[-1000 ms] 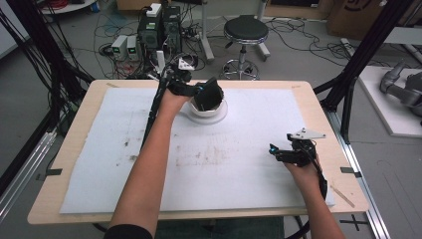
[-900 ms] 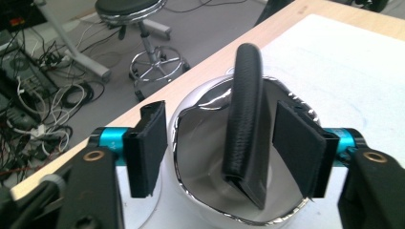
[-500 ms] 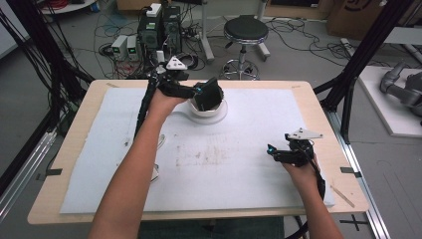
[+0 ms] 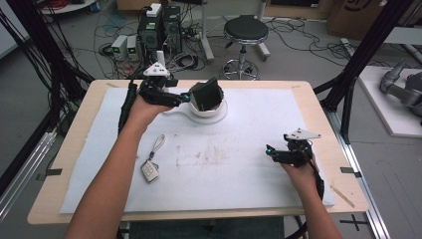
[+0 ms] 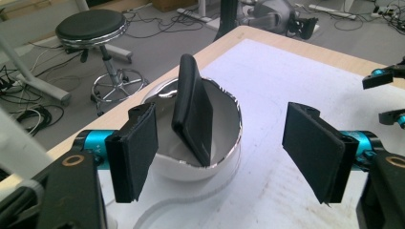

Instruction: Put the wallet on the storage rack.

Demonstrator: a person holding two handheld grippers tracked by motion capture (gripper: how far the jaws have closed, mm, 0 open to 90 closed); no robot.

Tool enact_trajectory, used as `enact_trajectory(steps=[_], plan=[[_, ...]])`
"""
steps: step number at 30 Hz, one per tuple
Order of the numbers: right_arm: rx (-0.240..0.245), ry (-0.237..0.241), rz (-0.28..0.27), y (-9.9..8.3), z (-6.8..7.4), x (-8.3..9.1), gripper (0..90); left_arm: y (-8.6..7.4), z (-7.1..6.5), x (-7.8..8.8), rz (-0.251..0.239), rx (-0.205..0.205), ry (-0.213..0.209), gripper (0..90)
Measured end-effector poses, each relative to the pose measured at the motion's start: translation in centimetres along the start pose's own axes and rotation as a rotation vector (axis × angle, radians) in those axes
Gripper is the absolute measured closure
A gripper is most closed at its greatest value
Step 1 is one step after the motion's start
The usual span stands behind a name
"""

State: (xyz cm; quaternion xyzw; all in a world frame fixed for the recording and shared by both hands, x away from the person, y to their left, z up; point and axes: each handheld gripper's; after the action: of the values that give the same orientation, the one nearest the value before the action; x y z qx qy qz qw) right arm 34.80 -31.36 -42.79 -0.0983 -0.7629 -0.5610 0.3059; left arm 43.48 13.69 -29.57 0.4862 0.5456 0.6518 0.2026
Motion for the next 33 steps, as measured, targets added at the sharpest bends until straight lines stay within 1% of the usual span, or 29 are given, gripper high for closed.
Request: enact_trajectory(steps=[2,7,10,16,19,25,26,27,28,29,31,33], plan=[[0.003,0.002,0.003,0.0,0.1,0.0,18.8,-0.7,0.0,0.7,-0.008,0.006,-0.011,27.5],[0.01,-0.001,0.005,0.0,0.1,-0.1,18.8,-2.2,0.0,2.0,-0.022,0.024,-0.018,26.3],[0.01,0.001,0.008,0.0,0.2,-0.1,18.8,-3.0,-0.4,2.7,-0.027,0.012,-0.027,25.4],[0.014,0.0,0.011,0.0,0.3,-0.2,18.8,-4.4,-1.6,3.8,-0.038,-0.013,-0.044,25.3],[0.02,-0.002,0.01,0.0,0.3,-0.2,18.8,-5.5,-2.1,4.2,-0.054,-0.022,-0.045,25.2],[0.017,-0.002,0.013,0.0,0.5,-0.2,18.8,-8.3,-2.5,4.9,-0.089,0.011,-0.041,25.2],[0.02,-0.002,0.014,0.0,0.4,-0.2,18.8,-8.7,-2.6,5.0,-0.099,0.028,-0.037,25.2],[0.02,-0.002,0.014,0.0,0.4,-0.2,18.8,-9.1,-2.6,5.0,-0.106,0.034,-0.033,25.2],[0.024,-0.004,0.012,0.0,0.4,-0.3,18.8,-9.5,-2.7,4.9,-0.113,0.056,-0.034,25.2],[0.02,-0.003,0.012,0.0,0.4,-0.3,18.8,-9.7,-2.7,4.8,-0.105,0.064,-0.034,25.2],[0.021,-0.006,0.011,0.0,0.4,-0.3,18.8,-10.2,-3.0,4.7,-0.116,0.072,-0.037,24.5],[0.019,-0.009,0.014,0.1,0.4,-0.3,18.8,-10.4,-3.0,4.6,-0.106,0.075,-0.041,24.4]])
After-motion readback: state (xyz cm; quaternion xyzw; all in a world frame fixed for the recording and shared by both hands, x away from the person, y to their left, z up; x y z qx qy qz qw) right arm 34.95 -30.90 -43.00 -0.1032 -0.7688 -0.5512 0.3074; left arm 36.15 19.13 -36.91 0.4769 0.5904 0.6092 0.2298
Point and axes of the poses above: each handheld gripper's, and its own axes: x roughly backward along the jaws, y roughly out of its top, z roughly to its left, and after that the axes turned 11 degrees about -y, right-handed
